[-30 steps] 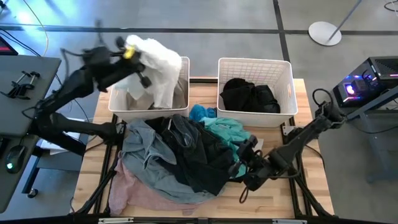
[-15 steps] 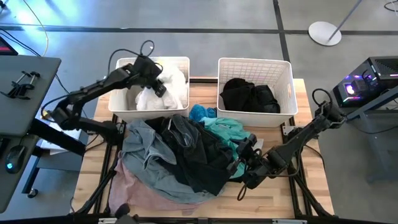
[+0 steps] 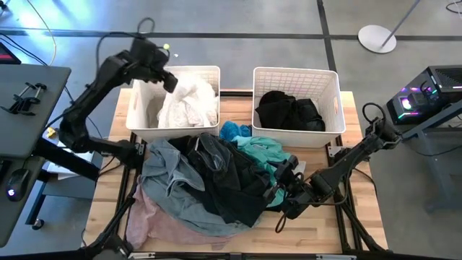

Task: Sort clothes
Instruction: Put the white dress into the left white bin

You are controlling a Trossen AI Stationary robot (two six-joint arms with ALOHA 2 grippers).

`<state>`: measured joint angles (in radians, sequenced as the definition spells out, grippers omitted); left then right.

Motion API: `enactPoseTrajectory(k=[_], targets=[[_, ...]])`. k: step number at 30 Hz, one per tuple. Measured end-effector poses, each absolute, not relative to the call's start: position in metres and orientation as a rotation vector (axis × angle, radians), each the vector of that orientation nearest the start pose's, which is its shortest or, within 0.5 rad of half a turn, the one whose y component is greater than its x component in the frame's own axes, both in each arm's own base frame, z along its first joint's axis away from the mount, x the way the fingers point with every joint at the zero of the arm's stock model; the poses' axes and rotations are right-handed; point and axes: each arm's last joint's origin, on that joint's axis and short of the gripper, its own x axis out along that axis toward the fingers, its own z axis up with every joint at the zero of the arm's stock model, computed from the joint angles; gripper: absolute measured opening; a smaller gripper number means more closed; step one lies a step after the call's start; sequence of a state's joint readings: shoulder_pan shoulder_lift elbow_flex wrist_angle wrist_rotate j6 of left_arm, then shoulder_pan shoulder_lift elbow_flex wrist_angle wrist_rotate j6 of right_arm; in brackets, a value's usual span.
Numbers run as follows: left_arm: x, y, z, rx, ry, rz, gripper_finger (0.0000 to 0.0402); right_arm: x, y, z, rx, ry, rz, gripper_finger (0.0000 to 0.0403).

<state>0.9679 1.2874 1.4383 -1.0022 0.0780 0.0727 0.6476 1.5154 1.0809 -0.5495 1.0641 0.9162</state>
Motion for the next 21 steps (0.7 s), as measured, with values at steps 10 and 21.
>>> enactPoseTrajectory(k=[10,21], targets=[[0.171,0.201,0.351,-0.308,0.633,0.537,0.0190,0.258,0.152,0.250,0.113,0.437,-0.616,0.0291],[0.191,0.209,0.179,-0.529,0.776,0.522,0.0139,0.263,0.144,0.249,0.138,0.466,-0.622,0.0291]])
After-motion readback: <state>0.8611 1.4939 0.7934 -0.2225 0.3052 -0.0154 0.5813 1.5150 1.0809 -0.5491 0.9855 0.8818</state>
